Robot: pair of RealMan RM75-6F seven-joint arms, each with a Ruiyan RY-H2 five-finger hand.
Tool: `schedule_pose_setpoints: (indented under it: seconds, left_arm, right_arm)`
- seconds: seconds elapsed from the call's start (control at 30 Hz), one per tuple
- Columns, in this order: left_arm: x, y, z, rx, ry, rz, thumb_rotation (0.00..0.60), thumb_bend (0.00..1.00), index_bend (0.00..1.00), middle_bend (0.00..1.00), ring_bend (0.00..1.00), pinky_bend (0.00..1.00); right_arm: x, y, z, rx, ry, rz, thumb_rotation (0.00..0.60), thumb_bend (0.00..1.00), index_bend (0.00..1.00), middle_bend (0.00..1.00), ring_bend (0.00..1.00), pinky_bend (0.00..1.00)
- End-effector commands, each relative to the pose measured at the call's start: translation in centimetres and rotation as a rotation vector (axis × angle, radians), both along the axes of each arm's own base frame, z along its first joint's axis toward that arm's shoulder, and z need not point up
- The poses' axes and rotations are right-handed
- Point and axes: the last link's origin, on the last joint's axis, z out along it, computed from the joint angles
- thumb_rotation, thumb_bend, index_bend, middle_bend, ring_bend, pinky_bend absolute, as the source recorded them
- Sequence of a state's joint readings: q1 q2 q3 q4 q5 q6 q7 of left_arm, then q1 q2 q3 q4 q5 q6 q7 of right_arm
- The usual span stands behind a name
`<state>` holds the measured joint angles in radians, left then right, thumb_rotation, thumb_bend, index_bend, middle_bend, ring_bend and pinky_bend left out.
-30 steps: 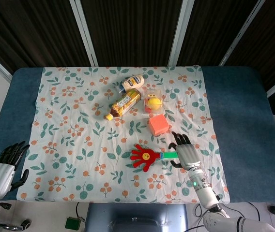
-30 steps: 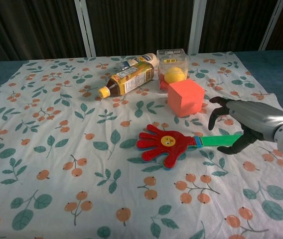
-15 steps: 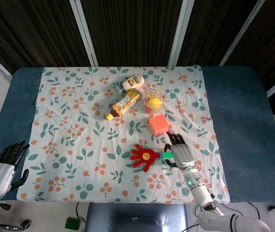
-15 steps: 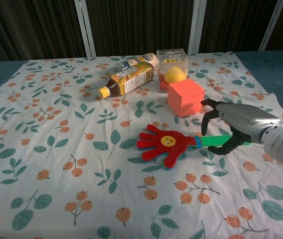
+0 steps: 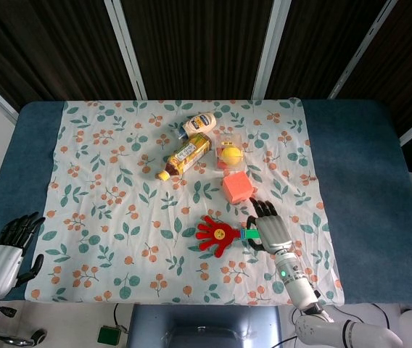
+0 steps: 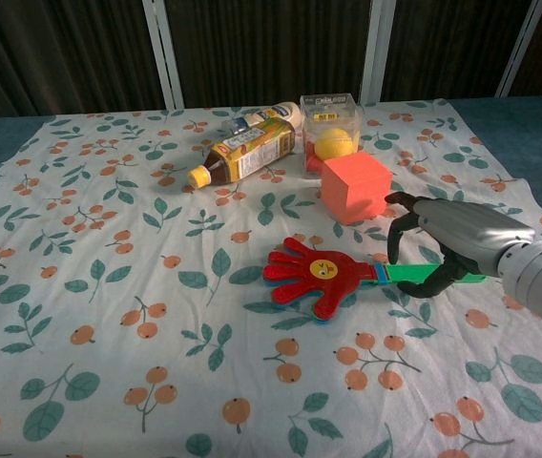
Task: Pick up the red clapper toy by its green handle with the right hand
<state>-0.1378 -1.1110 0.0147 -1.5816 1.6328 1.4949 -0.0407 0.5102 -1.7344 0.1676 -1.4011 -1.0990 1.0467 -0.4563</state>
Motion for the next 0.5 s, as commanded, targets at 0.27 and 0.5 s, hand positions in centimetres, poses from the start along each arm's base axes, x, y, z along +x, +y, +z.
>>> schedule_pose_setpoints:
  seconds: [0.27, 0.5]
  left_arm:
    - [0.02, -0.02, 0.0, -0.001, -0.001, 0.001, 0.6, 0.47, 0.0, 0.0, 0.0, 0.09]
    - [0.02, -0.09, 0.03, 0.002, -0.002, 0.0, 0.6, 0.47, 0.0, 0.0, 0.0, 0.1]
  right_arm:
    - [-0.07, -0.02, -0.06, 0.0, -0.007, -0.006, 0.6, 0.39, 0.64, 0.01, 0.0, 0.0]
    - [0.18, -0.03, 0.25, -0.025, -0.047, 0.001, 0.6, 0.43, 0.76, 0.25, 0.06, 0.04]
